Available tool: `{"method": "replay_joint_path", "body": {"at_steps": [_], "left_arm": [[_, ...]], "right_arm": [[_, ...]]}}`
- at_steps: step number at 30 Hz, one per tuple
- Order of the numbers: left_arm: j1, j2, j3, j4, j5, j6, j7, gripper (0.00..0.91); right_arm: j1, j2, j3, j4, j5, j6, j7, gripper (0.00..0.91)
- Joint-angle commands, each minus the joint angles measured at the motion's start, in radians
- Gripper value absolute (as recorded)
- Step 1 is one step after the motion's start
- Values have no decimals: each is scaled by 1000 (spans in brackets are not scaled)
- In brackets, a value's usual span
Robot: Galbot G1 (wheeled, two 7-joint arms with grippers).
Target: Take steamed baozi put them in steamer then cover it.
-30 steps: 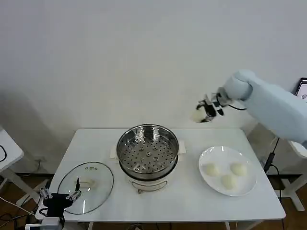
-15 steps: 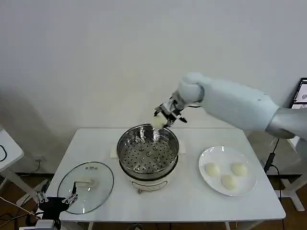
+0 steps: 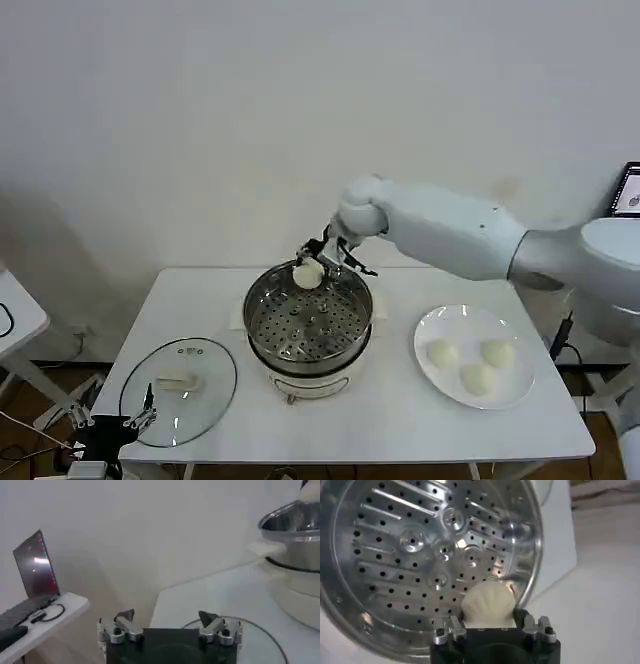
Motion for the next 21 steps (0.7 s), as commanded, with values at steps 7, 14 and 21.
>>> {"method": "replay_joint_path", "body": {"at_steps": [7, 14, 21], "left_arm": [[3, 3, -15, 1, -8, 1, 0, 907], [-1, 1, -14, -2, -8, 0, -2, 907], [-5, -2, -12, -3, -8, 1, -2, 907]], "right_arm": [[-57, 69, -11, -104, -175, 101, 71, 665], [-61, 90, -10, -136, -203, 113, 75, 665], [-68, 97, -15, -136, -195, 117, 89, 856]]}}
